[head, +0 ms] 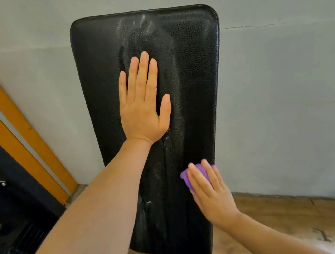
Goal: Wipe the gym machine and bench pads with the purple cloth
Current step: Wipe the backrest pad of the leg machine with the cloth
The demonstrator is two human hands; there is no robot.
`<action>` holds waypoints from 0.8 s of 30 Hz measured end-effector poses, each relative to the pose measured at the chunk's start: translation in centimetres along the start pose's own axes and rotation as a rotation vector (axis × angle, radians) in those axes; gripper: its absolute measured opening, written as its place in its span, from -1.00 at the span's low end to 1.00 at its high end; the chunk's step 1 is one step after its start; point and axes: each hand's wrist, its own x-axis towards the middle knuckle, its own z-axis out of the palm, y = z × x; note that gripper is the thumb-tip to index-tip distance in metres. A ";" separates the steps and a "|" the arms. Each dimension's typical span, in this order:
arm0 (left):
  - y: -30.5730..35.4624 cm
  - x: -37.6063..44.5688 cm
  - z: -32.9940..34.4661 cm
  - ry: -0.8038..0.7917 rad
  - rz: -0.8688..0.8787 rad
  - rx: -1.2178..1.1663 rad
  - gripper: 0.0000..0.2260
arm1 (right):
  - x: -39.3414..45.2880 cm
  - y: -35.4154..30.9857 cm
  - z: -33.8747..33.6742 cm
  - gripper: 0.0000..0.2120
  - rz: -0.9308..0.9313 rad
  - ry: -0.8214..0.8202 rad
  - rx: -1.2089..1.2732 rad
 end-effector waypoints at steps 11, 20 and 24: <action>-0.1 0.0 0.1 -0.001 0.002 -0.002 -0.48 | 10.6 2.8 -4.3 -0.51 0.250 0.314 0.108; 0.0 0.0 0.2 0.011 -0.003 -0.010 -0.48 | 1.2 -0.3 -0.4 -0.07 0.018 0.052 0.039; 0.0 0.0 0.2 0.015 -0.007 -0.015 -0.49 | -4.7 -1.5 1.1 0.14 -0.137 -0.218 0.040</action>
